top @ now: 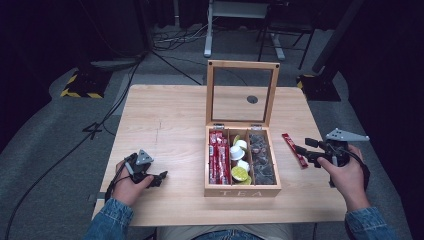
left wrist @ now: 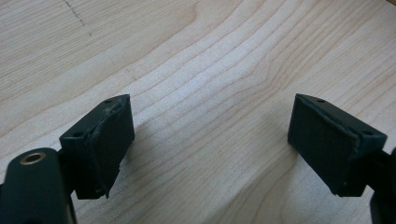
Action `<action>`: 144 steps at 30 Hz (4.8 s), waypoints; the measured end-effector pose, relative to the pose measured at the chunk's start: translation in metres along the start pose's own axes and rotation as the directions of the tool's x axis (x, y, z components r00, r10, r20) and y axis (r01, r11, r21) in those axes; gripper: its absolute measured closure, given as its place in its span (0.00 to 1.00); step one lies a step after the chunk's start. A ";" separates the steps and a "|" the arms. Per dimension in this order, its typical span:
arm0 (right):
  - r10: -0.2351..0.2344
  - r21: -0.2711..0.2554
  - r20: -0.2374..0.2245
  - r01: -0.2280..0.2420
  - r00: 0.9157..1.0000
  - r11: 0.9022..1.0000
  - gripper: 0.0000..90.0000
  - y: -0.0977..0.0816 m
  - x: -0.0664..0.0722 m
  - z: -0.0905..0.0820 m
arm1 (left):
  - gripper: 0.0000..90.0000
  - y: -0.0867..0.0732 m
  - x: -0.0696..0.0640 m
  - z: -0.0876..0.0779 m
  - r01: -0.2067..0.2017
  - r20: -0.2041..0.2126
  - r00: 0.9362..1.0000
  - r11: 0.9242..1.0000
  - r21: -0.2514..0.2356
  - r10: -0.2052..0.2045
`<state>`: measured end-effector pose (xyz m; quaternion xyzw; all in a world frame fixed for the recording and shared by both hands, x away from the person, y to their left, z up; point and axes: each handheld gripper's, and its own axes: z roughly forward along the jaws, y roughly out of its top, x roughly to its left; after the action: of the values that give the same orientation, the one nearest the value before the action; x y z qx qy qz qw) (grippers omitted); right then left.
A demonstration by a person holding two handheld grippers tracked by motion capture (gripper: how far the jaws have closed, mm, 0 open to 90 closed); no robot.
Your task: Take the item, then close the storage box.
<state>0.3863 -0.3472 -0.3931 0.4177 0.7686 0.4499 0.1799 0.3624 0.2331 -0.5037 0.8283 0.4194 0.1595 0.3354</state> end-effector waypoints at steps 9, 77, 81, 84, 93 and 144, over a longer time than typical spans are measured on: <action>-0.064 -0.032 -0.087 0.062 0.994 0.998 0.44 0.030 0.033 0.004 | 0.17 0.000 0.000 0.000 0.000 0.000 1.000 1.000 0.001 0.000; -0.096 -0.106 -0.037 0.092 0.995 0.990 0.54 0.199 -0.036 0.125 | 0.17 0.001 0.001 0.001 0.005 -0.003 1.000 1.000 0.001 -0.005; -0.115 -0.111 -0.041 0.110 0.993 0.988 0.55 0.199 -0.032 0.115 | 0.17 0.001 0.001 0.001 0.005 -0.003 1.000 1.000 0.002 -0.005; -0.133 -0.115 -0.045 0.127 0.990 0.985 0.55 0.198 -0.027 0.106 | 0.17 0.001 0.001 0.001 0.009 -0.001 1.000 1.000 0.001 -0.009; -0.204 -0.112 -0.046 0.198 0.978 0.974 0.56 0.191 -0.008 0.076 | 0.16 0.003 0.001 0.003 0.014 -0.007 1.000 1.000 0.000 -0.014; -0.359 -0.073 -0.076 0.354 0.930 0.932 0.54 0.086 0.076 -0.010 | 0.15 0.006 0.001 0.006 0.008 -0.009 1.000 1.000 0.001 -0.008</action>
<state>0.3768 -0.2704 -0.3082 0.2455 0.8256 0.4497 0.2365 0.3703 0.2286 -0.5040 0.8260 0.4244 0.1617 0.3338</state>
